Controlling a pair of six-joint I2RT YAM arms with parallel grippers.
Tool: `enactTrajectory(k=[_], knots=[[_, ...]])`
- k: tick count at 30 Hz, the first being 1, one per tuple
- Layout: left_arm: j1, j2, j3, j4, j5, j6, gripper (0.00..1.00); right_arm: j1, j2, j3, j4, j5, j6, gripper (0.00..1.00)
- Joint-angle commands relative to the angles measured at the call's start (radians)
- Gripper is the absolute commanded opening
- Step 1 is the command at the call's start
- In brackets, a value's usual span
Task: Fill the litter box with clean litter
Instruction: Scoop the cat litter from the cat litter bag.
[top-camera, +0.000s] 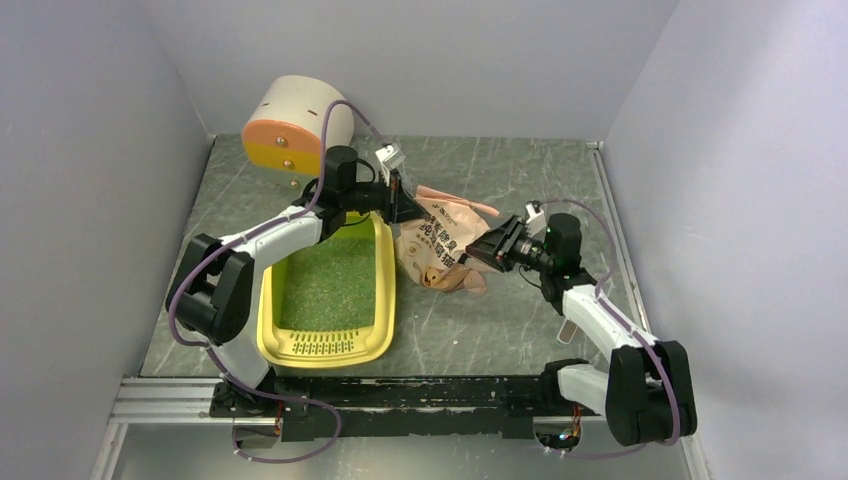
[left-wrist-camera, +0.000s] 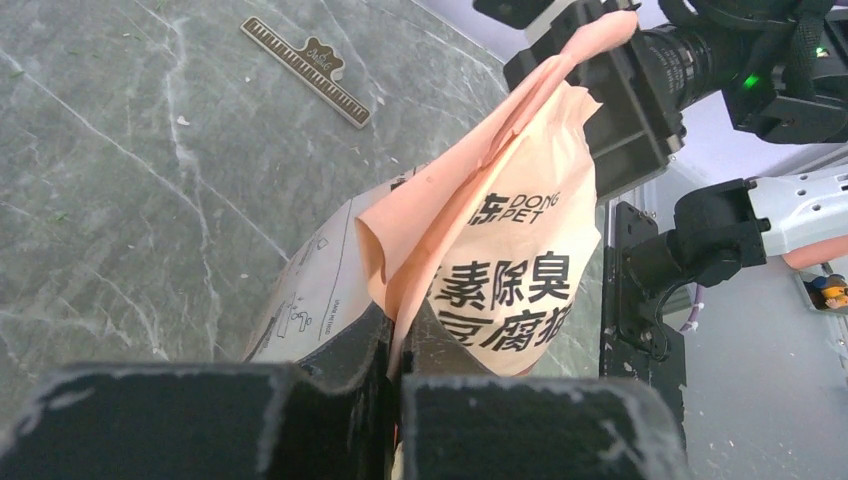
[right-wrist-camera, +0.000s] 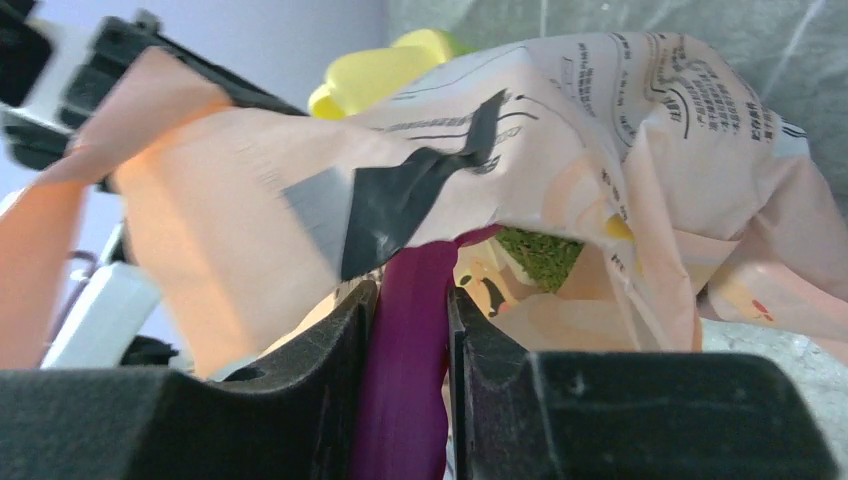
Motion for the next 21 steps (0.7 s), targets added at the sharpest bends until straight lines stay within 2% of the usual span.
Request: enactTrajectory(k=[1, 9, 17, 21], knots=[[-0.007, -0.033, -0.022, 0.060, 0.007, 0.003, 0.05, -0.072, -0.058, -0.065, 0.354, -0.124, 0.170, 0.00], [0.002, -0.056, -0.014, 0.077, -0.015, -0.029, 0.05, -0.261, -0.072, -0.205, 0.599, -0.272, 0.349, 0.00], [0.013, -0.088, -0.037, 0.073, -0.035, -0.027, 0.05, -0.453, -0.095, -0.256, 0.606, -0.452, 0.369, 0.00], [0.015, -0.103, -0.062, 0.098, -0.048, -0.037, 0.05, -0.437, -0.067, -0.287, 0.741, -0.425, 0.466, 0.00]])
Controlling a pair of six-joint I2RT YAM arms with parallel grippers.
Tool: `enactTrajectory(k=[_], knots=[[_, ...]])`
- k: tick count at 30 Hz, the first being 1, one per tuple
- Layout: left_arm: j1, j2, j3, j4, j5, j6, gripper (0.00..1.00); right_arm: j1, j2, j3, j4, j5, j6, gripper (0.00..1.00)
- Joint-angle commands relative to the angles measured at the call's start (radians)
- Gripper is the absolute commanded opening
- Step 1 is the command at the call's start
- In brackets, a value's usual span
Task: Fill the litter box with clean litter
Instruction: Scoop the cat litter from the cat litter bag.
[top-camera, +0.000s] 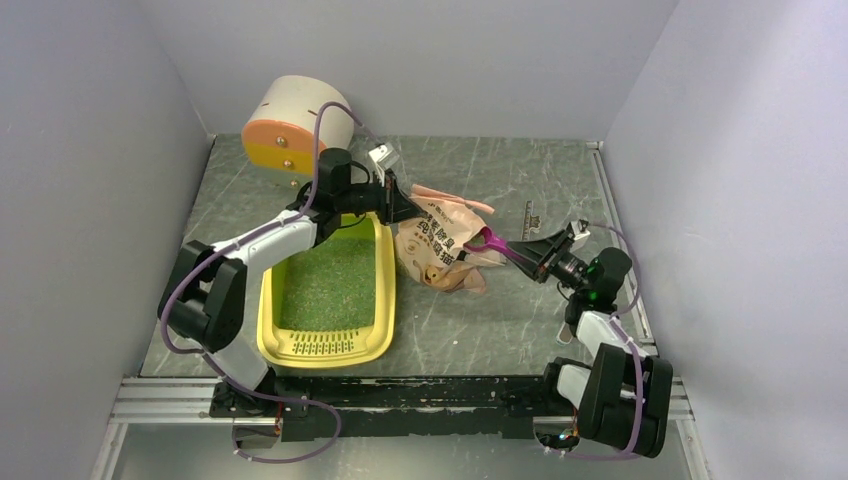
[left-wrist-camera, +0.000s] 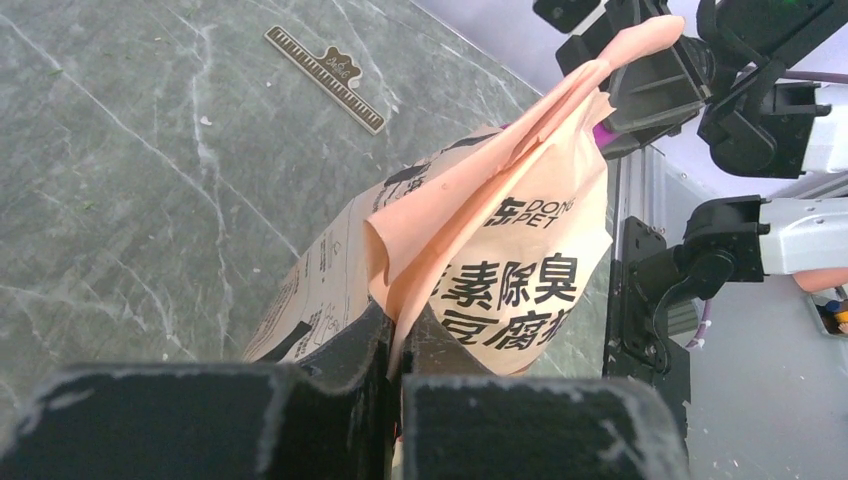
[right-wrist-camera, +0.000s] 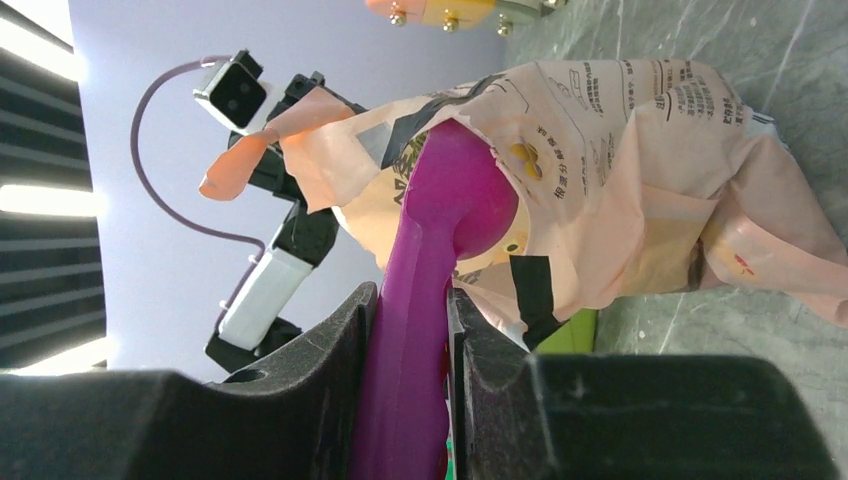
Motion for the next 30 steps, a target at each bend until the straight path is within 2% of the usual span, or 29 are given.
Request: enactTrajectory(k=[1, 3, 5, 8, 12, 13, 14, 15, 19, 22, 30], knots=[[0.006, -0.058, -0.022, 0.078, -0.011, -0.018, 0.05, 0.026, 0.015, -0.028, 0.225, -0.014, 0.120, 0.00], [0.006, -0.056, -0.029, 0.106, -0.017, -0.042, 0.05, 0.056, 0.035, -0.040, 0.305, -0.006, 0.166, 0.00], [0.006, -0.053, -0.026, 0.114, -0.028, -0.058, 0.05, 0.021, 0.047, -0.053, 0.343, -0.041, 0.193, 0.00], [0.006, -0.061, -0.019, 0.108, -0.032, -0.060, 0.05, -0.041, 0.024, -0.061, 0.218, -0.061, 0.123, 0.00], [0.006, -0.066, -0.004, 0.063, -0.059, -0.037, 0.05, 0.055, -0.037, 0.096, -0.270, -0.019, -0.202, 0.00], [0.006, -0.066, -0.002, 0.055, -0.060, -0.036, 0.05, 0.051, -0.065, 0.142, -0.472, -0.001, -0.316, 0.00], [0.007, -0.067, -0.003, 0.054, -0.058, -0.036, 0.05, 0.031, -0.088, 0.190, -0.606, 0.021, -0.453, 0.00], [0.007, -0.070, -0.004, 0.052, -0.058, -0.034, 0.05, 0.010, -0.097, 0.221, -0.693, 0.036, -0.507, 0.00], [0.006, -0.084, -0.011, 0.027, -0.073, -0.009, 0.05, -0.001, -0.082, 0.173, -0.528, -0.033, -0.356, 0.00], [0.006, -0.090, 0.003, -0.034, -0.097, 0.019, 0.05, -0.024, -0.079, 0.207, -0.683, -0.018, -0.476, 0.00], [0.007, -0.084, 0.033, -0.088, -0.171, 0.020, 0.05, -0.055, -0.097, 0.234, -0.757, -0.044, -0.509, 0.00]])
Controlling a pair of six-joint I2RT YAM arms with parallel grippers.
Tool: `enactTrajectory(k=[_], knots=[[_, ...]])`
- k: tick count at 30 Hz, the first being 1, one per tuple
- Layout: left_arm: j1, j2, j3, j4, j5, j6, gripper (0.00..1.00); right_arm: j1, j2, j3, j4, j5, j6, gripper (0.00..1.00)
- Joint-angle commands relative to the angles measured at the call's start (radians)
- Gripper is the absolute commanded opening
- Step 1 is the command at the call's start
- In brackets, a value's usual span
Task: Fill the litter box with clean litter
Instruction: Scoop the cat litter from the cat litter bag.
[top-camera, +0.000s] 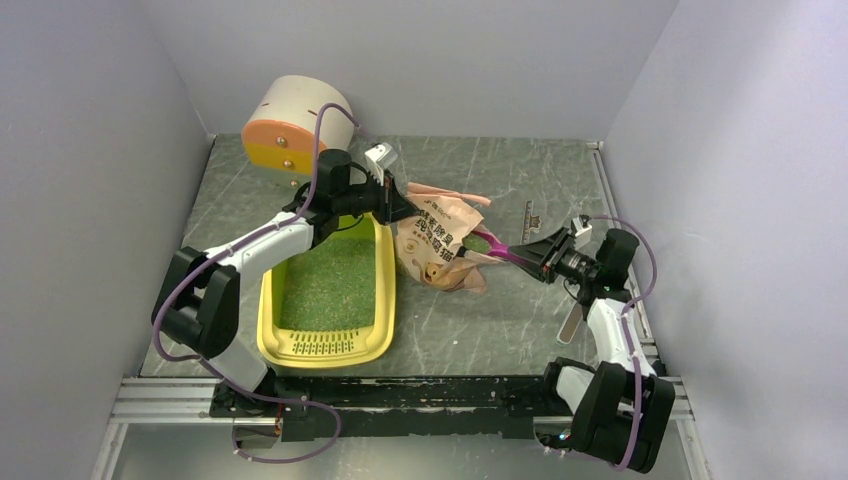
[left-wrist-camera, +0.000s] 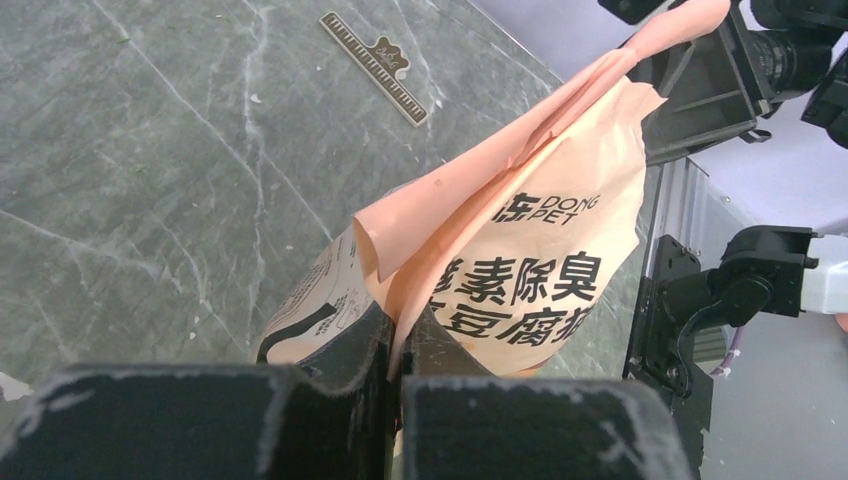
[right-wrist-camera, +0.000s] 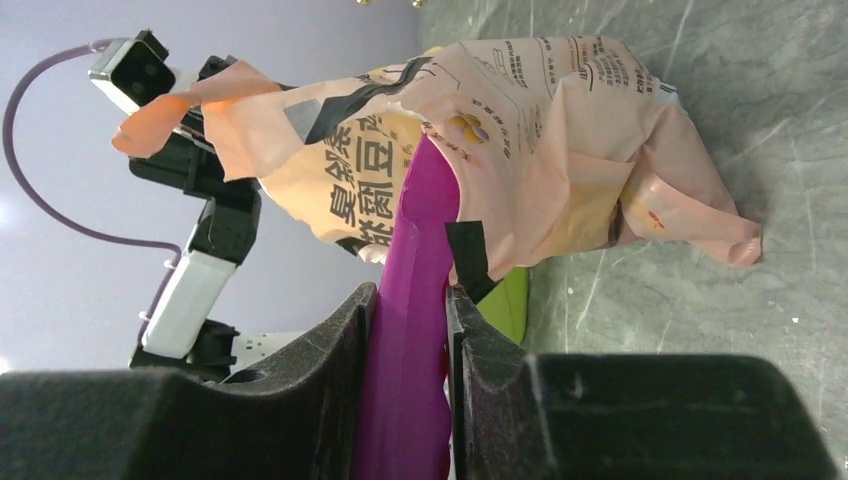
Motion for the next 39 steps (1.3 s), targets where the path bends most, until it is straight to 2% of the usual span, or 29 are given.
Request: enactTrajectory(k=[1, 4, 9, 15, 21, 29, 39], knots=[[0.006, -0.033, 0.050, -0.020, -0.064, 0.011, 0.05, -0.031, -0.032, 0.035, -0.058, -0.030, -0.031, 0.00], [0.006, -0.035, 0.051, -0.050, -0.106, 0.030, 0.05, -0.043, -0.064, 0.011, 0.019, -0.038, 0.051, 0.00], [0.006, -0.036, 0.021, -0.014, -0.120, 0.030, 0.05, -0.049, -0.104, -0.008, 0.144, -0.042, 0.229, 0.00], [0.008, -0.035, 0.011, 0.023, -0.095, 0.027, 0.05, -0.057, -0.128, 0.009, -0.006, 0.030, 0.167, 0.00], [0.028, -0.025, -0.002, 0.075, -0.041, -0.017, 0.05, -0.112, -0.169, -0.055, 0.096, 0.013, 0.241, 0.00], [0.028, -0.036, -0.023, 0.067, 0.020, -0.016, 0.05, -0.137, -0.267, 0.017, -0.165, 0.046, 0.145, 0.00], [0.029, -0.040, -0.012, -0.012, -0.038, -0.018, 0.05, -0.140, -0.359, -0.040, -0.007, 0.058, 0.327, 0.00]])
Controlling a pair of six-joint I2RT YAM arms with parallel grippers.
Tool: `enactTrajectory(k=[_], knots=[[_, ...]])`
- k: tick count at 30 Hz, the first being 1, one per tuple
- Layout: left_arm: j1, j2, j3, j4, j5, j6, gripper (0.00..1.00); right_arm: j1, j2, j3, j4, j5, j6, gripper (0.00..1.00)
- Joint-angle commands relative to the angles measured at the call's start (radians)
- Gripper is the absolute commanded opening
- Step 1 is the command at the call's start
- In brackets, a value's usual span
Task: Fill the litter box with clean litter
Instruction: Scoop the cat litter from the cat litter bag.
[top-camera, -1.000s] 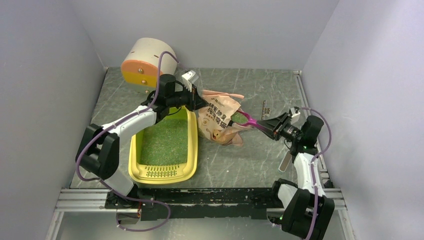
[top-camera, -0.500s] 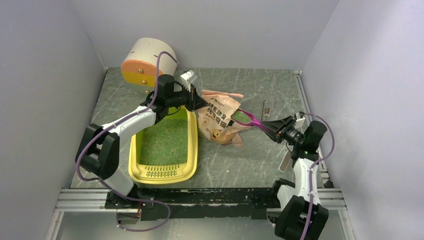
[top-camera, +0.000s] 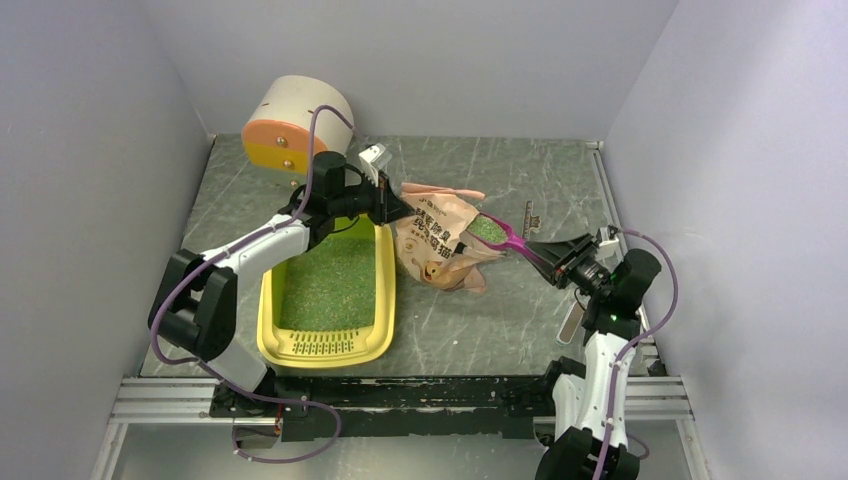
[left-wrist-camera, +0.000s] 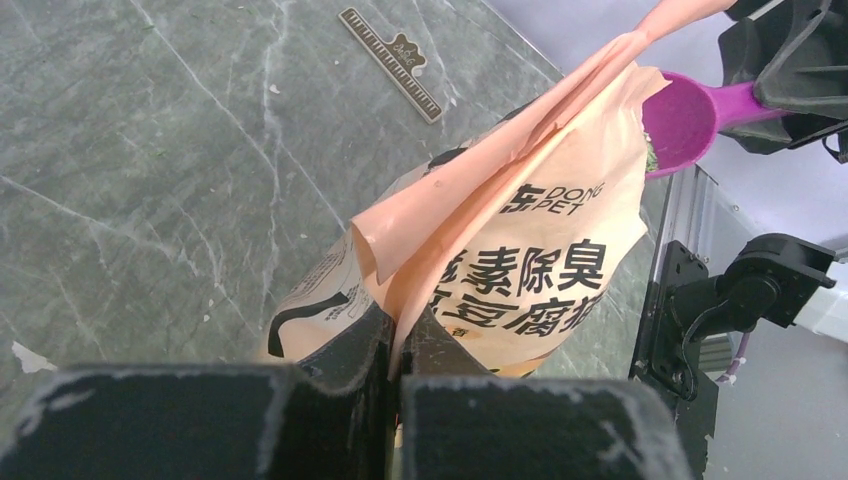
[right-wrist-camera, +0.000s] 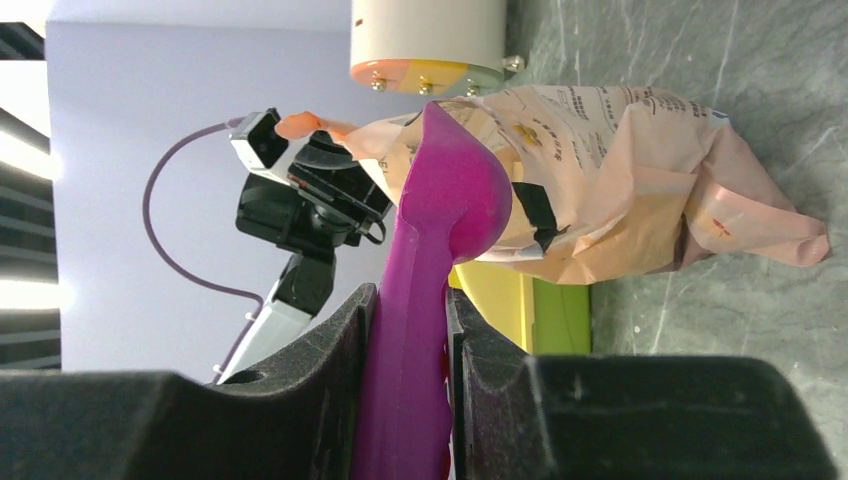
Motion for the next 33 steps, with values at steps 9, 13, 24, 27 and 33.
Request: enactTrajectory(k=[9, 13, 24, 27, 33], knots=[[0.032, 0.021, 0.074, -0.017, -0.023, -0.045, 0.05, -0.013, -0.041, 0.006, -0.093, 0.009, -0.023, 0.00], [0.033, 0.013, 0.052, 0.018, -0.009, -0.049, 0.05, -0.018, -0.049, -0.019, -0.029, 0.004, 0.006, 0.00], [0.056, 0.035, 0.050, -0.032, -0.072, -0.047, 0.05, -0.016, -0.075, -0.022, -0.014, 0.008, 0.027, 0.00], [0.064, 0.038, 0.040, -0.011, -0.067, -0.059, 0.05, -0.015, -0.073, 0.008, -0.008, 0.005, 0.015, 0.00], [0.064, 0.041, 0.031, 0.003, -0.042, -0.059, 0.05, -0.014, -0.072, 0.022, 0.039, 0.003, 0.045, 0.00]])
